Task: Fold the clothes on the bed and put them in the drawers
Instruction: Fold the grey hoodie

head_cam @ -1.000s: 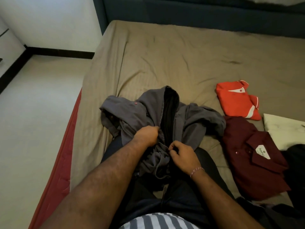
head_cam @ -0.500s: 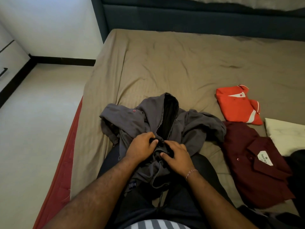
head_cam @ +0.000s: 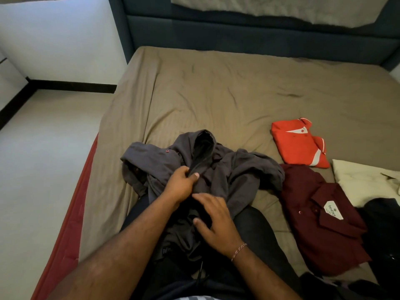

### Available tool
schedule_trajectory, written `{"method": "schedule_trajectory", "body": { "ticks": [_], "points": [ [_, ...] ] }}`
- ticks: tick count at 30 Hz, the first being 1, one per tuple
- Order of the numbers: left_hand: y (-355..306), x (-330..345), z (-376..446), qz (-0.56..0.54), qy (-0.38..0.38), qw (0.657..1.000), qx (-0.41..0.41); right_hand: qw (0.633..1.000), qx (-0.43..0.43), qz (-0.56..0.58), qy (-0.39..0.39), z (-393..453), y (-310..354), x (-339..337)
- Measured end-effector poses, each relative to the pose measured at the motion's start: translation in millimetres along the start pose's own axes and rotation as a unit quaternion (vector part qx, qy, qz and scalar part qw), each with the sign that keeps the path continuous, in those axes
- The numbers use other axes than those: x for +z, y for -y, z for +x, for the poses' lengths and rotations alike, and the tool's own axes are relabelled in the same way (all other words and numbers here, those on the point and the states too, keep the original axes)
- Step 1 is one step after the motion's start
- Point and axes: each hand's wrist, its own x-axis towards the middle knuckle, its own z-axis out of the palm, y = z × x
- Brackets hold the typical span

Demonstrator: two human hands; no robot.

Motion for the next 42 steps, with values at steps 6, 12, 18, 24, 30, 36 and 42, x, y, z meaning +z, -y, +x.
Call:
{"method": "schedule_trajectory", "body": {
  "ticks": [6,12,18,24,30,36,42],
  "points": [
    [-34,-52,-38,-0.376,0.009,0.925,0.058,0.971,0.195,0.027,-0.137,32,-7,-23],
    [-74,-107,-85,-0.487,-0.006,0.867,0.103,0.978,0.127,-0.141,0.086,90,12,-33],
    [-66,-171,-102,-0.499,-0.123,0.846,0.143,0.962,0.051,-0.268,-0.019,104,23,-26],
    [-19,-215,-84,-0.440,-0.346,0.829,-0.005,0.967,0.064,-0.230,-0.090,117,29,-31],
    [31,-176,-93,-0.114,-0.427,0.897,0.026,0.985,0.058,-0.090,-0.137,148,64,-49],
    [4,-146,-81,0.226,-0.129,0.931,0.256,0.982,-0.141,-0.080,-0.096,129,118,-29],
    [-34,-149,-62,0.251,-0.139,0.911,0.297,0.999,-0.040,-0.034,-0.012,127,76,-48]
  ]
}}
